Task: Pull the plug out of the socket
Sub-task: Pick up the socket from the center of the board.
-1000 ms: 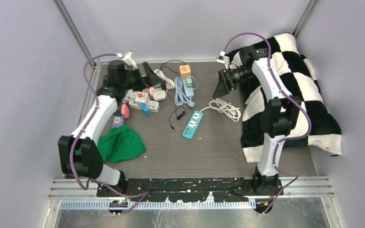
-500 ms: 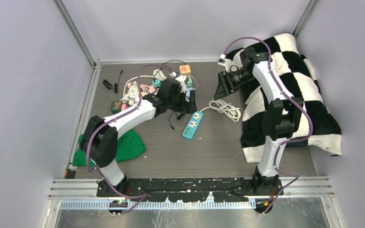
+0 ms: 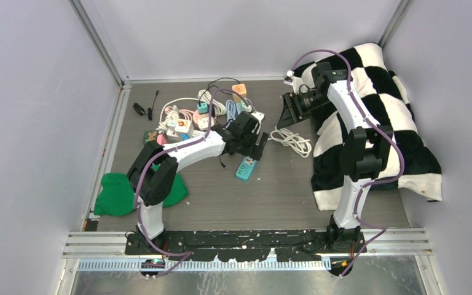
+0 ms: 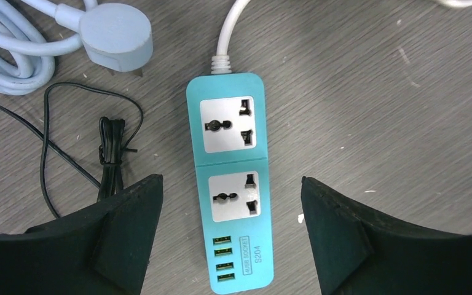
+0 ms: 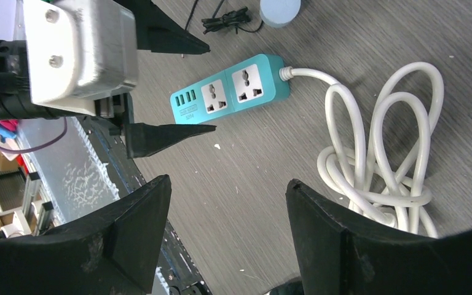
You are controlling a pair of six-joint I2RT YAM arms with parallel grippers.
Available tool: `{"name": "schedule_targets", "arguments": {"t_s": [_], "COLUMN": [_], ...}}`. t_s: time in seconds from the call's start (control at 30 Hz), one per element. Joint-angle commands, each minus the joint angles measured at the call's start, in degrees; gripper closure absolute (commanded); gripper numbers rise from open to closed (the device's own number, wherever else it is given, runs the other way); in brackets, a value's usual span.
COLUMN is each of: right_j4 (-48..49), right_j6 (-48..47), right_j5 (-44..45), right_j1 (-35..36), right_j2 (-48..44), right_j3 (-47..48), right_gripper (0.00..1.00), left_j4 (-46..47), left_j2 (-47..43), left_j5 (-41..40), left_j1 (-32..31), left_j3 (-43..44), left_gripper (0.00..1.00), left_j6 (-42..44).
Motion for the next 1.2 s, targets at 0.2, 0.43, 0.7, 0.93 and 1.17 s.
{"name": "schedule_targets", "arguments": {"t_s": [0.2, 0.43, 0.7, 0.93, 1.17], "right_j4": [1.9, 2.28, 2.45, 2.56, 0.98], "right_j6": [1.21, 1.51, 1.48, 1.4, 0.51], "right_j5": [0.38, 0.12, 0.44, 1.0, 0.71], "right_j1": [-0.82, -0.82, -0.81, -0.83, -1.41], "right_j2": [-3.85, -3.77, -4.12, -4.4, -4.68], "right_j3": [-1.28, -1.88, -2.28, -2.48, 0.02], "right_gripper": [0.26, 0.26, 0.26, 0.26, 0.26], "left_j4": [-3.5, -4.53, -7.62, -13.81, -8.05], "left_j2": [5.35, 8.91, 12.1, 10.03, -2.4], "left_j5": [-3.44, -3.1, -1.41, 4.63, 6.48], "left_j1": [-2.34, -2.36, -2.45, -2.36, -1.85], "left_j3": [4.82, 5.5, 8.48, 14.22, 7.81], "left_gripper": [0.23, 0.28, 0.66, 1.0, 1.0], "left_j6": [3.29, 3.82, 3.34, 7.8, 15.71]}}
